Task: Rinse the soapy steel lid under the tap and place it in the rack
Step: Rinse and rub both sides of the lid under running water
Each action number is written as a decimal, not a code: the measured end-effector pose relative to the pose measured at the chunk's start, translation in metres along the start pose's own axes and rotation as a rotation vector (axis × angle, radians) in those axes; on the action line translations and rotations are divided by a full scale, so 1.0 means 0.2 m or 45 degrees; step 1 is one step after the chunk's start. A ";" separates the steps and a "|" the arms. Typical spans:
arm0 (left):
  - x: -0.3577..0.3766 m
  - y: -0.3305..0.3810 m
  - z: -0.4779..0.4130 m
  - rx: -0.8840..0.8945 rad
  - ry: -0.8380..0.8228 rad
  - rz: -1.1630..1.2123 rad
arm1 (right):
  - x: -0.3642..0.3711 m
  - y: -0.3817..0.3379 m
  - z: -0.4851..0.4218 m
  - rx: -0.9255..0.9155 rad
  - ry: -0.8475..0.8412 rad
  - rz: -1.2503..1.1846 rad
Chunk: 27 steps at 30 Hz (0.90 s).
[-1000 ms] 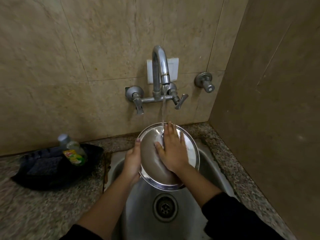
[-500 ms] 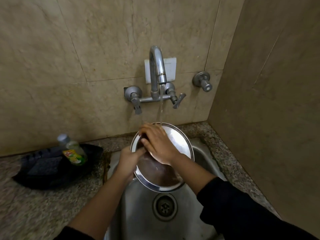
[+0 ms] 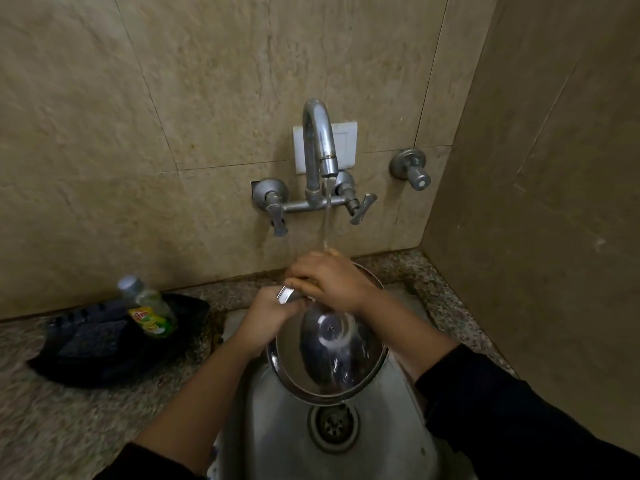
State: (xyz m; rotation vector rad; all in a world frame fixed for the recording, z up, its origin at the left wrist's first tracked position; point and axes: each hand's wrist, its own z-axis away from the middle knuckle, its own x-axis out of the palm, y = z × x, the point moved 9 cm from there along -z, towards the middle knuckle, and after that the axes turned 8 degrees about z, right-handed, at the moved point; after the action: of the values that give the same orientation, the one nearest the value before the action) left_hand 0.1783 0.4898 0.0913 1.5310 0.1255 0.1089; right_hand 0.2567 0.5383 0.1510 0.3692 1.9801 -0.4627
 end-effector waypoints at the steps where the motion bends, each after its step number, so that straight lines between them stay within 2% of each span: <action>1: 0.00 -0.01 -0.01 -0.012 -0.011 -0.024 | 0.02 0.00 0.00 -0.069 -0.077 0.010; 2: -0.02 -0.03 -0.02 -0.039 0.004 -0.027 | 0.03 0.04 0.01 -0.046 -0.133 -0.038; 5: -0.10 -0.08 -0.01 -0.074 0.126 0.070 | -0.02 0.34 0.13 0.346 -0.170 -0.341; 7: -0.13 -0.09 -0.01 -0.080 0.181 0.179 | -0.04 0.41 0.16 0.471 -0.153 -0.341; 9: -0.07 -0.06 -0.04 -0.070 0.108 0.151 | -0.02 0.30 0.08 0.352 -0.144 -0.221; 11: 0.00 -0.02 -0.06 -0.029 0.023 0.090 | 0.02 0.10 -0.02 0.089 -0.137 -0.071; 13: 0.01 -0.01 -0.06 0.002 0.041 0.149 | 0.01 0.08 -0.06 0.017 -0.140 -0.041; 16: -0.13 -0.05 -0.03 0.001 0.260 0.222 | -0.04 0.34 0.03 0.362 -0.126 -0.387; 18: -0.20 -0.11 0.00 -0.048 0.306 0.274 | -0.03 0.45 0.10 0.549 -0.064 -0.581; 19: -0.20 -0.13 0.00 -0.098 0.245 0.318 | -0.02 0.45 0.10 0.566 -0.029 -0.605; 21: -0.13 -0.16 -0.03 -0.265 -0.029 0.374 | -0.01 0.38 0.07 0.506 -0.018 -0.593; 23: -0.06 -0.13 -0.06 -0.398 -0.304 0.189 | 0.02 0.26 0.00 0.359 -0.119 -0.489; 25: -0.05 -0.10 -0.10 -0.369 -0.347 -0.021 | 0.06 0.14 -0.05 0.223 -0.250 -0.364; 27: -0.05 -0.08 -0.12 -0.267 -0.250 0.030 | 0.10 0.13 -0.05 0.217 -0.268 -0.362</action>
State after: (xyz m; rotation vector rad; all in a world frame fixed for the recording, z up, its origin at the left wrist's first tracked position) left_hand 0.1642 0.5109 0.0740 1.3263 -0.0594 -0.0099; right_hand 0.2522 0.5664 0.1331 0.1360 1.7979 -0.8213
